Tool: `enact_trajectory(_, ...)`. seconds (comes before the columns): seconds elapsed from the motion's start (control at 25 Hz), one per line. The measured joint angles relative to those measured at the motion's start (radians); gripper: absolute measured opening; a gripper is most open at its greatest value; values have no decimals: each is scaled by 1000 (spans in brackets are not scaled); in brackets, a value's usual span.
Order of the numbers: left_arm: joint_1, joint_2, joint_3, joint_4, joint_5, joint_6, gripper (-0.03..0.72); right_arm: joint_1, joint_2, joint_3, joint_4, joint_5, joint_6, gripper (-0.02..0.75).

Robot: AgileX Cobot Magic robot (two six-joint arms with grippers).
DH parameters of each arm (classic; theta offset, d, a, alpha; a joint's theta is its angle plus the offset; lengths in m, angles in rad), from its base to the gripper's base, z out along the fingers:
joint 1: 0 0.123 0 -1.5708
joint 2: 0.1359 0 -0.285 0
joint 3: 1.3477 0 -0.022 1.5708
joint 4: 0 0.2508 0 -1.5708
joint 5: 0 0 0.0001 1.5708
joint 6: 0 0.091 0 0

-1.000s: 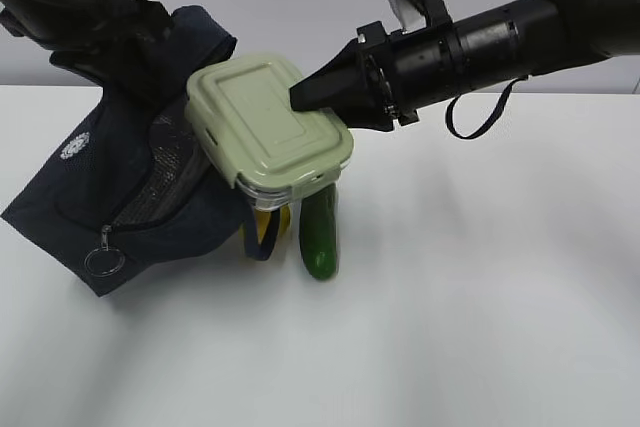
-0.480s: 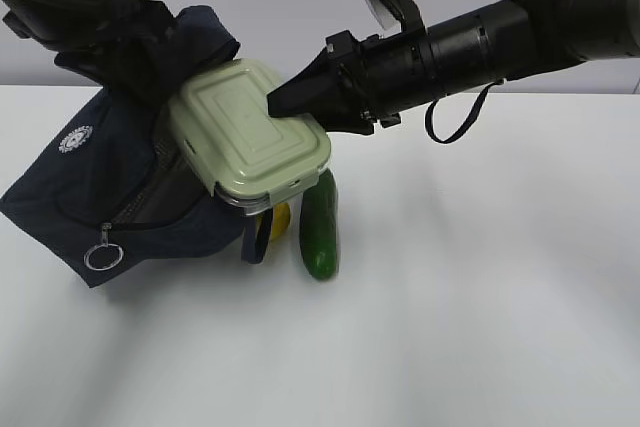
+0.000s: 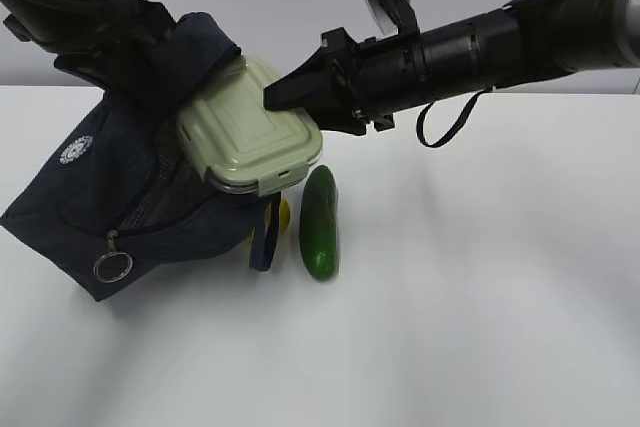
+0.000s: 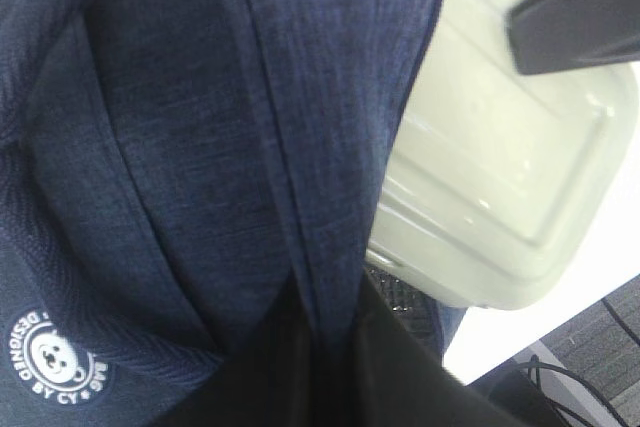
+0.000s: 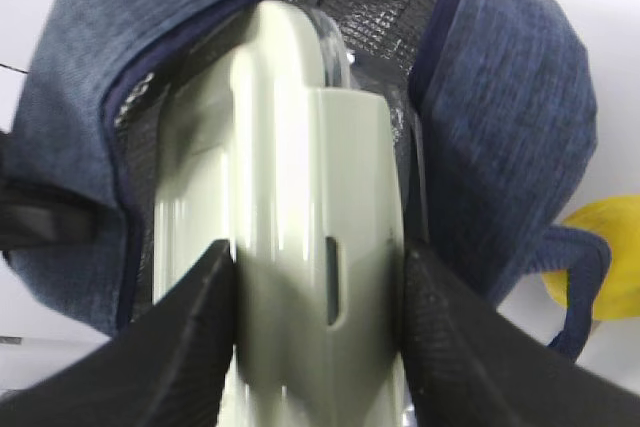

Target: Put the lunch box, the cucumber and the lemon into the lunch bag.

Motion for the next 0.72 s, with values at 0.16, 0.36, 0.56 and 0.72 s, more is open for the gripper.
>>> enact_trajectory(0.16, 0, 0, 0, 0, 9, 2, 5, 21, 52, -15, 34, 4, 0, 368)
enact_trajectory(0.36, 0, 0, 0, 0, 15, 4, 5, 56, 81, -73, 57, -10, -4, 368)
enact_trajectory(0.56, 0, 0, 0, -12, 15, 10, 4, 87, 81, -100, 63, -92, -6, 368)
enact_trajectory(0.72, 0, 13, 0, -42, 15, 23, 4, 107, 87, -101, 65, -133, -18, 368)
